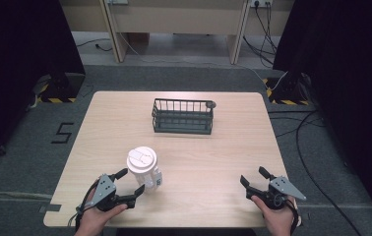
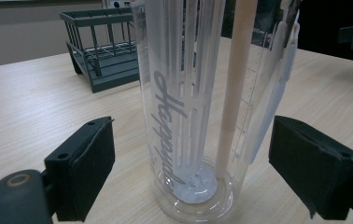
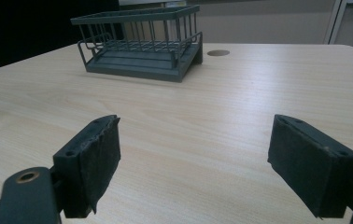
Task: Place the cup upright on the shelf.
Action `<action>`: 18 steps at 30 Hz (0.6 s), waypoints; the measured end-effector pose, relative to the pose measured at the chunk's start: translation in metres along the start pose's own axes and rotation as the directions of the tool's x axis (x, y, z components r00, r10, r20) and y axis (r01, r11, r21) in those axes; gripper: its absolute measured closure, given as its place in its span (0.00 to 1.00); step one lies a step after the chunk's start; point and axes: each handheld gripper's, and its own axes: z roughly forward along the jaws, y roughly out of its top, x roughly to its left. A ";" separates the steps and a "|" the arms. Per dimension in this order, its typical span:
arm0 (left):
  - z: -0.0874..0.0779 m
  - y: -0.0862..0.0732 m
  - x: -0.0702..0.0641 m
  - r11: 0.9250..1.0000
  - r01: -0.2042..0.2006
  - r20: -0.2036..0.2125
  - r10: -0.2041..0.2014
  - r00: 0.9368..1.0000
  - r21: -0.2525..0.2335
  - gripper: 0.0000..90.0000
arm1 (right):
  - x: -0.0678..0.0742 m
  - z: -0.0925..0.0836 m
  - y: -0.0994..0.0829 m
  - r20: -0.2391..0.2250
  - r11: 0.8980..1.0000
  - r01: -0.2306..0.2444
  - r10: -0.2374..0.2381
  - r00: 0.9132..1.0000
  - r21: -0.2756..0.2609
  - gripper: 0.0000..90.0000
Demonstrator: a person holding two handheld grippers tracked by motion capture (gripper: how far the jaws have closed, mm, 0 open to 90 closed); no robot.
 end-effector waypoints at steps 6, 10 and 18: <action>0.006 0.001 0.002 1.000 -0.007 0.009 0.007 1.000 0.001 0.15 | 0.000 0.000 0.000 -0.003 1.000 -0.015 0.015 1.000 0.005 0.19; 0.012 0.003 0.001 1.000 -0.015 0.025 0.015 1.000 -0.002 0.15 | 0.000 0.000 0.000 -0.003 1.000 -0.015 0.015 1.000 0.007 0.19; 0.021 0.002 0.001 1.000 -0.024 0.048 0.024 0.999 -0.003 0.15 | -0.001 0.001 0.000 -0.003 1.000 -0.015 0.015 1.000 0.009 0.19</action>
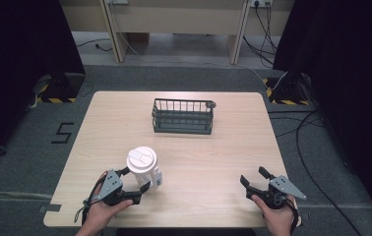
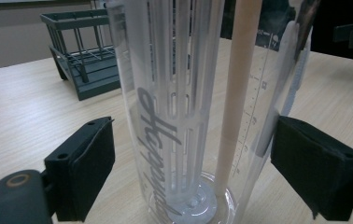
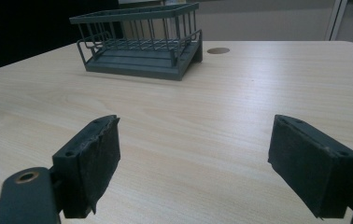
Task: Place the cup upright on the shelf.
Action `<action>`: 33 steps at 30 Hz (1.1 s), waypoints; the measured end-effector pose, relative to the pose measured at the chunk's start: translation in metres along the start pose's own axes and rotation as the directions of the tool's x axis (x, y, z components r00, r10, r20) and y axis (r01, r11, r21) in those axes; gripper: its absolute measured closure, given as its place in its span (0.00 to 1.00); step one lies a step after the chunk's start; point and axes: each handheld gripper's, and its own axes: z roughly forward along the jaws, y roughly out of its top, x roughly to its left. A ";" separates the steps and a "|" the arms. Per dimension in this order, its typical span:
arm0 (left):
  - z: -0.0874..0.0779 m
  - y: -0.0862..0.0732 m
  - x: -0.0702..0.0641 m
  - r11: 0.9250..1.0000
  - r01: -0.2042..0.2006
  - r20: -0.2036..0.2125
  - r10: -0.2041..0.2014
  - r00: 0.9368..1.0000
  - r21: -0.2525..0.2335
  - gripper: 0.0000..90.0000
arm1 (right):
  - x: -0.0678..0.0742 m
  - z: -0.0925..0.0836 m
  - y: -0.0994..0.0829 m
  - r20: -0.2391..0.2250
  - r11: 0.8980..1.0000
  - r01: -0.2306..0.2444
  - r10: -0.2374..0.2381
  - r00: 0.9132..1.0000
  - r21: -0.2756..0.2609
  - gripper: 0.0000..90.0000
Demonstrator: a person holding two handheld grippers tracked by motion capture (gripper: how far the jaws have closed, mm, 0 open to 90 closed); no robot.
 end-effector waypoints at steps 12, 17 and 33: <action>0.015 0.002 -0.001 1.000 -0.013 0.020 0.013 1.000 -0.012 0.16 | -0.001 0.000 0.000 0.000 1.000 -0.001 0.001 1.000 0.001 0.20; 0.014 0.000 0.000 1.000 -0.005 0.019 0.005 1.000 -0.024 0.19 | -0.001 0.001 0.000 -0.006 1.000 -0.010 0.010 1.000 0.009 0.20; 0.013 0.007 0.000 0.999 -0.030 0.000 0.030 1.000 -0.036 0.19 | -0.003 0.001 0.001 -0.004 1.000 -0.014 0.014 1.000 0.008 0.20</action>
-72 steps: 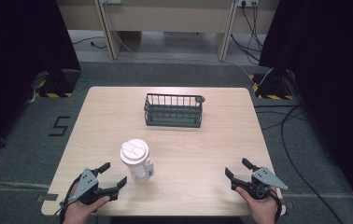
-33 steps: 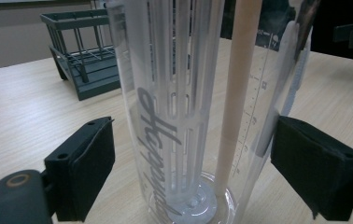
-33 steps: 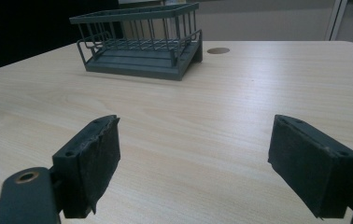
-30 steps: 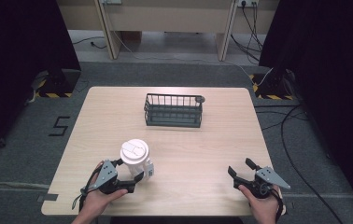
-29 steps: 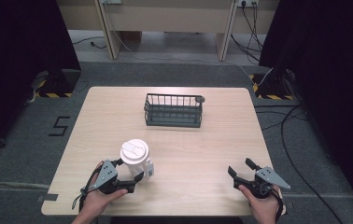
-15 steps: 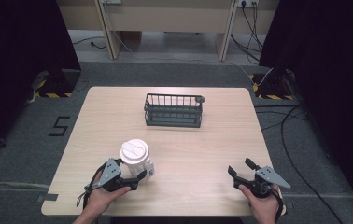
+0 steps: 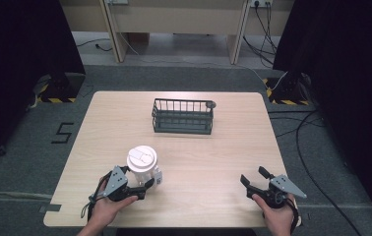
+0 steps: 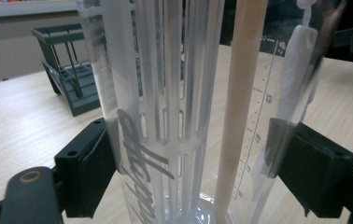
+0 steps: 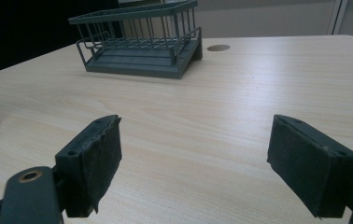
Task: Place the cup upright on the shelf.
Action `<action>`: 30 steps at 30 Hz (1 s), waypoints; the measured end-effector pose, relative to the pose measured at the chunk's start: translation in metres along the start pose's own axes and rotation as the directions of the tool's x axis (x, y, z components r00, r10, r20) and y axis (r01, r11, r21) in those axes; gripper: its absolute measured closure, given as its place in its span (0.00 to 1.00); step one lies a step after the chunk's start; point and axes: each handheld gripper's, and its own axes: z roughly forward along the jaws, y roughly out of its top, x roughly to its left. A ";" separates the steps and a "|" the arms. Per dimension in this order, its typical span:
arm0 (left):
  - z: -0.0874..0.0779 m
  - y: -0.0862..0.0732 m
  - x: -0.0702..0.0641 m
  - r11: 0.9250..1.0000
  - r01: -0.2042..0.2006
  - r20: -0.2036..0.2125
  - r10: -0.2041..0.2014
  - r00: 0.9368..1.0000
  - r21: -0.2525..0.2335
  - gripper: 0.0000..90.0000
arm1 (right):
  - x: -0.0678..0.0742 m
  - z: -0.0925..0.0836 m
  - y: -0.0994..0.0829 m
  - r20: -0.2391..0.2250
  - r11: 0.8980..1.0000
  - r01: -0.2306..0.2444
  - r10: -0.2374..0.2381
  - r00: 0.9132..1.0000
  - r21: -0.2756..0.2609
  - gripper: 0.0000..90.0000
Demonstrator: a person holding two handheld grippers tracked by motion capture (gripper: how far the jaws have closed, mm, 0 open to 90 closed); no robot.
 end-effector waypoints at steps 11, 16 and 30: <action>0.005 0.013 0.004 1.000 0.004 -0.015 -0.004 1.000 0.002 0.19 | 0.000 0.000 0.000 -0.001 1.000 -0.014 0.014 1.000 0.003 0.20; 0.009 0.019 0.005 1.000 0.010 -0.016 -0.010 1.000 -0.001 0.19 | 0.000 0.000 0.000 -0.001 1.000 -0.015 0.015 1.000 0.000 0.20; 0.019 0.032 0.012 0.999 0.032 -0.029 -0.032 0.999 0.003 0.19 | 0.000 0.000 0.000 -0.001 1.000 -0.019 0.019 1.000 0.001 0.20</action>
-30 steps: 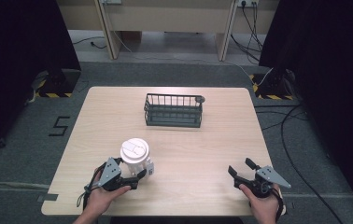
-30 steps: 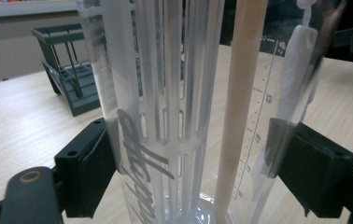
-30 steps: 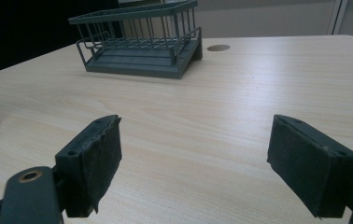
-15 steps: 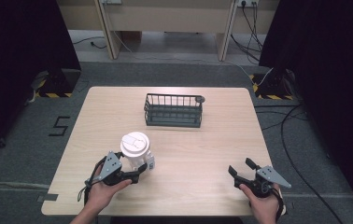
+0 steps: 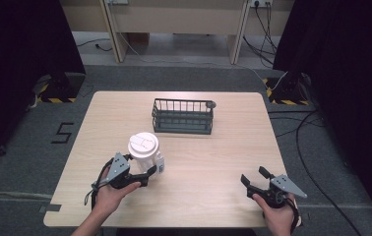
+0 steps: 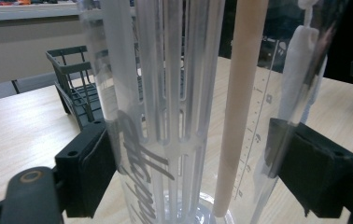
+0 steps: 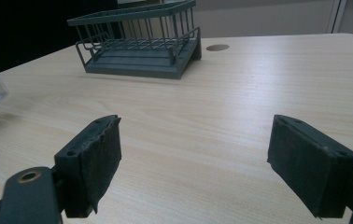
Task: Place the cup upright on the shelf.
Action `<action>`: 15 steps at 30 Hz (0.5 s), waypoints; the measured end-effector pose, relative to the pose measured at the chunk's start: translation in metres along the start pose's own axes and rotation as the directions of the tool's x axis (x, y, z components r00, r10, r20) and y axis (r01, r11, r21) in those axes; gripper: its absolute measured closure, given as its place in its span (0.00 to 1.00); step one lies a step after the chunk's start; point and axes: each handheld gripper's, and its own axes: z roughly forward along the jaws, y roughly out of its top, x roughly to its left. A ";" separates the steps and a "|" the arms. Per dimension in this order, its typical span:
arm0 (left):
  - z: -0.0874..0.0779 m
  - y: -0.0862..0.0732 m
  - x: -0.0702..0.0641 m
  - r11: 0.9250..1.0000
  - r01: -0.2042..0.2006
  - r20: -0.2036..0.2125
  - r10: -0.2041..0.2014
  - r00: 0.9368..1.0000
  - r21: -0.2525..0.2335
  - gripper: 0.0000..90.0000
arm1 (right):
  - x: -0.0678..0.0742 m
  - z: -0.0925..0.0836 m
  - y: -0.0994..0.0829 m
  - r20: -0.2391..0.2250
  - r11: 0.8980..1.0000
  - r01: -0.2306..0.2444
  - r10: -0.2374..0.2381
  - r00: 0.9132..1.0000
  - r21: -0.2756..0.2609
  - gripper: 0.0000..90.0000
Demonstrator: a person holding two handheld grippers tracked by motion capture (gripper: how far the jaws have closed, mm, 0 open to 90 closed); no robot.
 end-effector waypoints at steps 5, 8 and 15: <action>0.005 0.004 0.001 1.000 -0.003 -0.004 0.003 1.000 0.002 0.19 | 0.000 0.000 0.000 0.002 1.000 0.001 -0.001 1.000 0.000 0.20; 0.008 0.007 0.001 1.000 -0.006 -0.004 0.006 1.000 0.001 0.19 | 0.000 0.000 0.000 0.002 1.000 0.000 0.000 1.000 -0.001 0.20; 0.014 0.013 0.002 1.000 -0.011 -0.004 0.011 1.000 -0.003 0.19 | 0.000 0.000 0.000 0.002 1.000 -0.003 0.003 1.000 -0.002 0.20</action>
